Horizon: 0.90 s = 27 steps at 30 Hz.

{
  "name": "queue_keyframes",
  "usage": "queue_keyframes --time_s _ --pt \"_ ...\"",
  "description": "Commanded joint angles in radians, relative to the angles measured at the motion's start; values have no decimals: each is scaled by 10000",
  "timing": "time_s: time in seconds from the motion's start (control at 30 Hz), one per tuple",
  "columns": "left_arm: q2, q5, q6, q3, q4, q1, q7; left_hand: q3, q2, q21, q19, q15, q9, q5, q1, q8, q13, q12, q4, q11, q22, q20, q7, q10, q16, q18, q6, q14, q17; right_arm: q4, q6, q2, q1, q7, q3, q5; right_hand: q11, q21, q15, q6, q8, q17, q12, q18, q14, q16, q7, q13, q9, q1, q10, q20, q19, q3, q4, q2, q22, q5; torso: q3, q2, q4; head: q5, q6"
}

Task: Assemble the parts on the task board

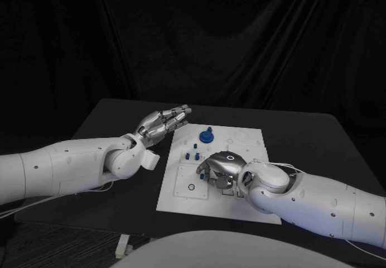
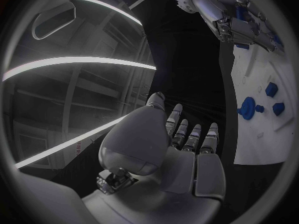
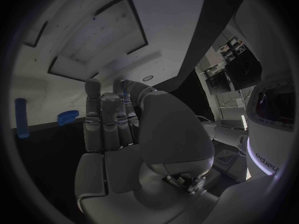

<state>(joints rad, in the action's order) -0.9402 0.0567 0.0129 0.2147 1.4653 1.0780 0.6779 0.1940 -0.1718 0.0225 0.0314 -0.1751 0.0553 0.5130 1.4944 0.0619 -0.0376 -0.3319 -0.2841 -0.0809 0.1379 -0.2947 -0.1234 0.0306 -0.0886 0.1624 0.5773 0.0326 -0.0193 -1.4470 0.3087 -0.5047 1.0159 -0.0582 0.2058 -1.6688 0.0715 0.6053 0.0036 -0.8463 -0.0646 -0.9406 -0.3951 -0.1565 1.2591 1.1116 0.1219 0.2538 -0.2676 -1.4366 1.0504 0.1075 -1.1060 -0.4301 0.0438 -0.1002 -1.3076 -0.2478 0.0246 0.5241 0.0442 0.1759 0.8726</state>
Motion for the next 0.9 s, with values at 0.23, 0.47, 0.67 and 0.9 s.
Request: queue_keyframes --time_s 0.23,0.47,0.67,0.9 --pt "20 -56 -127 -11 10 -20 182 -5 -64 9 79 -77 16 42 8 60 -14 -60 -40 -80 8 1 9 -2 -69 -34 114 -23 -9 -135 503 -169 -11 -373 2 -199 -36 -141 5 519 16 -23 -15 -139 3 33 -104 -4 273 314 -10 41 1 367 288 -285 -317 652 -1 0 1 15 0" --pt "-1 -56 -71 -11 22 -22 216 -3 -62 6 74 -78 17 41 9 63 -14 -61 -39 -83 -12 1 6 -3 -64 -36 120 -26 -8 -658 1646 -720 329 -683 1 -915 -14 564 -25 1069 -21 -552 -30 7 670 579 -453 75 709 1267 -130 44 -865 2678 1784 -1095 -417 1989 0 2 4 36 0" --pt "-44 -56 -19 -11 64 -22 254 2 -55 8 79 -76 18 39 9 66 -14 -63 -37 -86 4 3 5 -4 -61 -38 124 -28 -7 -1480 2431 -1645 849 -706 1 -1076 341 1178 84 1859 -1 -1085 898 118 1133 1049 -728 -257 1103 932 -1823 100 -1436 4150 2520 -1171 -585 1962 3 -11 5 73 0" --pt "-58 -56 3 -11 71 -23 280 4 -53 10 82 -73 18 40 10 68 -13 -59 -36 -87 11 3 4 -6 -59 -38 128 -30 -6 -1993 2662 -2747 1233 -467 2 -894 343 1192 -26 1045 -235 -1259 1394 137 1246 1203 -676 -609 1156 -255 -2944 9 -1630 3549 2370 -561 -666 -564 -2 -10 -5 74 0"
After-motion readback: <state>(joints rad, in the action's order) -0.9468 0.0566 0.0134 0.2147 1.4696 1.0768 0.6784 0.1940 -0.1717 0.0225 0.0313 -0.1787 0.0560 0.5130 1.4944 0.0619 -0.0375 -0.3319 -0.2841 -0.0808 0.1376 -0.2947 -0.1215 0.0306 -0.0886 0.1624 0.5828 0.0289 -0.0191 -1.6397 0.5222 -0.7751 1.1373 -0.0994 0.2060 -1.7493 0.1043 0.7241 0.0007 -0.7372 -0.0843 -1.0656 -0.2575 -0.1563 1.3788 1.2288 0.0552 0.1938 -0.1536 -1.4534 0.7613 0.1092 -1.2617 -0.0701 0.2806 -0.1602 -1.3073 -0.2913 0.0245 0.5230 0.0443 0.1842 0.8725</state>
